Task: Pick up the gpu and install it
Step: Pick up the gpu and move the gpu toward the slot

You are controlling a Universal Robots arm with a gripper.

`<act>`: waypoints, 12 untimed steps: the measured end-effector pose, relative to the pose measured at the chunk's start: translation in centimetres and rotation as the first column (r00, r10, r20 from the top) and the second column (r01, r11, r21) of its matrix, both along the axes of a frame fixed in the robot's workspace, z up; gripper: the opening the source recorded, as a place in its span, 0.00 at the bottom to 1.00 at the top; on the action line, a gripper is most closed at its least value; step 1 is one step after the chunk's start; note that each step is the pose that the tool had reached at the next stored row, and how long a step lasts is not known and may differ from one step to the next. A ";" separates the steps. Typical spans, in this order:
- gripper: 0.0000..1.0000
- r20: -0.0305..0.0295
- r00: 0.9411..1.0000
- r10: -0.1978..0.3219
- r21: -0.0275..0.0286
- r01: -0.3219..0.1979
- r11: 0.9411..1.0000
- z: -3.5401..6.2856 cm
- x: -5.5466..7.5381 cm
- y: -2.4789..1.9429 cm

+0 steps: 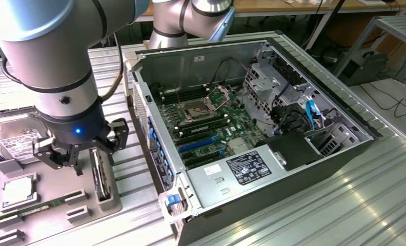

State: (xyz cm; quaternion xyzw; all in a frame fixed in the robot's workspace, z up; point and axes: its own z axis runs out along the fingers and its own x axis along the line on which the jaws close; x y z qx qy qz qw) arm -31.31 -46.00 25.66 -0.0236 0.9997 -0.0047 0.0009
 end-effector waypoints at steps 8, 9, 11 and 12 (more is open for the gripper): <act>0.62 0.000 1.000 0.000 0.000 0.000 1.000 -0.20 0.0 0.00; 0.62 0.000 1.000 0.000 0.000 0.000 1.000 -0.23 0.0 0.00; 0.62 0.000 1.000 0.000 0.000 0.000 1.000 -0.28 0.0 0.00; 0.62 0.000 1.000 0.000 0.000 0.000 1.000 -0.29 0.0 0.00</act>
